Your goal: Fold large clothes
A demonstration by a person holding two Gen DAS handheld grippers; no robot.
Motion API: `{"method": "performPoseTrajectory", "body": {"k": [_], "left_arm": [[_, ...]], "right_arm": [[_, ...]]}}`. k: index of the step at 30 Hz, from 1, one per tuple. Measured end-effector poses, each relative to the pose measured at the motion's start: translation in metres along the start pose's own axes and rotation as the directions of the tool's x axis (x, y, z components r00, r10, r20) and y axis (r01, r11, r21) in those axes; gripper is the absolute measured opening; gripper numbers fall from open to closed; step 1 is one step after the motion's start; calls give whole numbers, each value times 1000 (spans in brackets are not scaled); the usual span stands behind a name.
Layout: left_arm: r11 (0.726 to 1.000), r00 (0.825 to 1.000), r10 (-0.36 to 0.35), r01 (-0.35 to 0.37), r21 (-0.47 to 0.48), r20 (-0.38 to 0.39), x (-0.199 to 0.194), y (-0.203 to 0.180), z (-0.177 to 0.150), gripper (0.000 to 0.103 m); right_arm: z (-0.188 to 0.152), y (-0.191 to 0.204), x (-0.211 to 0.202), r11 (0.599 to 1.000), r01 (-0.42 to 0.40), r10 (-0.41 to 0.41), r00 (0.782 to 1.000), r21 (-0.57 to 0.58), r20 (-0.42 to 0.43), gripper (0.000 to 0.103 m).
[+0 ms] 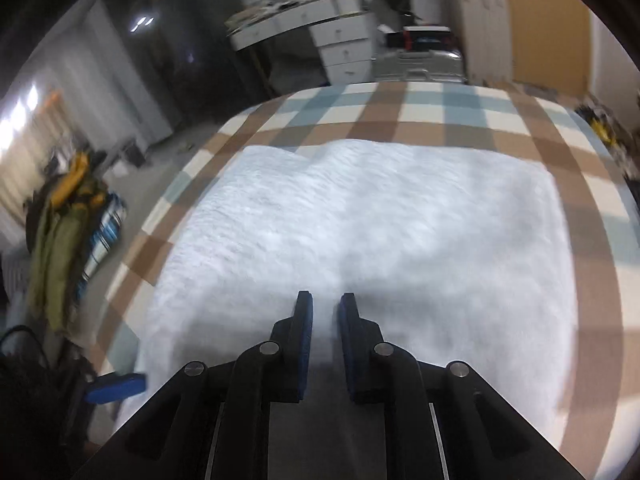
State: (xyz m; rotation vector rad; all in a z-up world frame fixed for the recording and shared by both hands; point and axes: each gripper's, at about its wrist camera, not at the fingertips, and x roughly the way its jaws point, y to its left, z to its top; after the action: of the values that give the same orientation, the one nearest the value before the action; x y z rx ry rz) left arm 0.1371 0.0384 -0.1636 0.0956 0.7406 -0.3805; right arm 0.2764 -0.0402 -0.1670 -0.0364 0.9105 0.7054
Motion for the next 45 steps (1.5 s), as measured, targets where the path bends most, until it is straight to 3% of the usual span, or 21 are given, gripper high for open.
{"method": "performPoseTrajectory", "body": {"k": [4, 6, 9, 11, 12, 15, 18, 19, 21, 24, 27, 29, 31, 34, 36, 38, 39, 40, 41, 43, 45], "left_arm": [[995, 998, -62, 61, -80, -5, -16, 18, 2, 100], [985, 993, -118, 117, -130, 3, -29, 25, 1, 100], [988, 991, -108, 98, -116, -81, -12, 27, -5, 102], [987, 991, -107, 96, -133, -83, -10, 28, -5, 102], [988, 990, -97, 84, -128, -98, -11, 24, -3, 102], [981, 989, -88, 65, -184, -120, -18, 23, -1, 102], [972, 986, -101, 69, -223, -133, -10, 27, -4, 102], [974, 986, -95, 64, -217, -136, -8, 25, -5, 102], [981, 988, -74, 48, -186, -136, -6, 20, -5, 102], [977, 987, -88, 59, -207, -132, -5, 25, -5, 102], [975, 989, -91, 64, -213, -121, -6, 26, -7, 102], [975, 990, -90, 65, -211, -109, -6, 25, -8, 102], [977, 992, -80, 60, -205, -94, -6, 24, -9, 102], [973, 992, -92, 70, -219, -89, -10, 27, -8, 102], [956, 984, -147, 115, -270, -100, -15, 38, -6, 102], [922, 966, -240, 194, -334, -101, -20, 57, -3, 102], [900, 956, -278, 227, -371, -89, -22, 70, 1, 102], [888, 952, -295, 242, -392, -81, -23, 82, 6, 102], [883, 949, -303, 246, -399, -85, -21, 90, 10, 102], [865, 937, -336, 267, -425, -95, -13, 110, 20, 102], [830, 895, -420, 313, -463, -149, 7, 125, 27, 102]], "right_arm": [[-29, 13, -62, 997, -47, 54, 993, -68, 109, 17], [-56, 18, -71, 995, -42, 50, 995, -89, 90, 20], [-98, -3, -48, 995, -85, 82, 995, 44, 61, 21], [-122, -17, -49, 967, -179, 150, 975, 181, 167, 21], [-128, -15, -46, 962, -189, 162, 976, 196, 145, 20], [-128, 3, -61, 989, -97, 84, 990, 111, 114, 20], [-128, -2, -79, 983, -103, 74, 980, 154, 185, 32], [-130, -8, -71, 978, -90, 58, 984, 188, 168, 33], [-140, -14, -51, 970, -120, 92, 986, 210, 139, 26], [-135, 4, -59, 982, -28, 5, 993, 185, 120, 25], [-135, 11, -79, 981, -30, -6, 983, 191, 186, 27], [-136, 5, -73, 976, 47, -85, 980, 211, 178, 32], [-138, 2, -53, 979, 31, -62, 987, 202, 149, 32], [-124, 18, -55, 988, 99, -113, 987, 122, 111, 35], [-107, 13, -68, 990, 18, -35, 992, 143, 122, 35], [-100, -1, -94, 984, -34, 1, 982, 174, 188, 53], [-86, -12, -108, 979, -9, -40, 971, 206, 234, 80], [-79, -26, -119, 972, 7, -71, 963, 236, 261, 99], [-70, -39, -120, 966, 2, -75, 959, 259, 274, 100], [-44, -63, -101, 964, -51, -4, 979, 262, 205, 99], [-22, -91, -68, 944, -106, 75, 991, 311, 112, 98]]}}
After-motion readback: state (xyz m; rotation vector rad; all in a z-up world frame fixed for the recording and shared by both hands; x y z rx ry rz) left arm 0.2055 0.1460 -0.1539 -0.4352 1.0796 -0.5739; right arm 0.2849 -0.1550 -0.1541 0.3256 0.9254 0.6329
